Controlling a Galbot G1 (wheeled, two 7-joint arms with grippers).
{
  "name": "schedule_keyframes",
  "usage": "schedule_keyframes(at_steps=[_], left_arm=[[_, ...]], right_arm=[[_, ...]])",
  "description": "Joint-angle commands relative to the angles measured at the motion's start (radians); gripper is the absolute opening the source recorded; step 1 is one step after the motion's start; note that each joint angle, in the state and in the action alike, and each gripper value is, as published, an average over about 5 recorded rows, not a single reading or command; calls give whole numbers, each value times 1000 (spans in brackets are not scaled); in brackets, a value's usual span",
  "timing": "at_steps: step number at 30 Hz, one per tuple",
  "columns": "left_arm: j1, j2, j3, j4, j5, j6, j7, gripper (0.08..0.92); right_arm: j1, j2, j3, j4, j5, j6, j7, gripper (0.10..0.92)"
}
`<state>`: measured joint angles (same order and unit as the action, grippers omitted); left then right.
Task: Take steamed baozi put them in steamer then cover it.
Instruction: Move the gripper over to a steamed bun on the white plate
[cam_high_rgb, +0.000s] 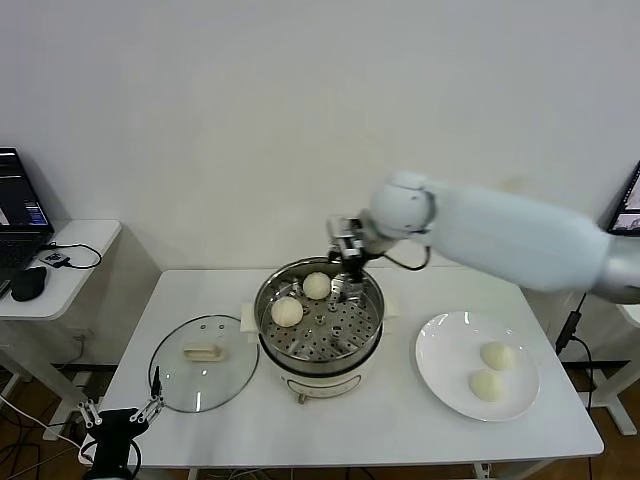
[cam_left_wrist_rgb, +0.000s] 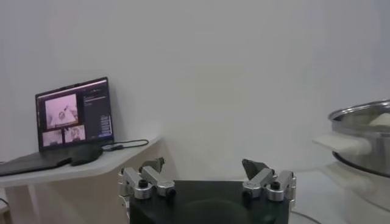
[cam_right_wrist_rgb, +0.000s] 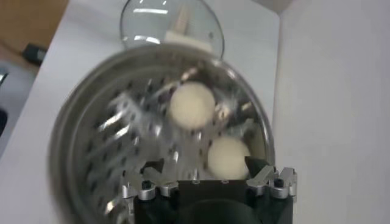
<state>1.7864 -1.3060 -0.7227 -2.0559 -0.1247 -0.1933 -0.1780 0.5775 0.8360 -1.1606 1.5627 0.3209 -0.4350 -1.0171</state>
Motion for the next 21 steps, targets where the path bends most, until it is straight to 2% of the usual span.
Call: schedule_keyframes(at_steps=[1,11,21], left_arm=[[1,2,7,4,2,-1,0,823],[3,3,14,8,9,0,0,823],[14,-2,25,9,25,-2,0,823]], right_arm=[[31,-315,15,118,-163,150,-149,823],[-203,-516,58,182,-365,203,-148,823],[-696,-602,412,176,-502,212,-105,823]])
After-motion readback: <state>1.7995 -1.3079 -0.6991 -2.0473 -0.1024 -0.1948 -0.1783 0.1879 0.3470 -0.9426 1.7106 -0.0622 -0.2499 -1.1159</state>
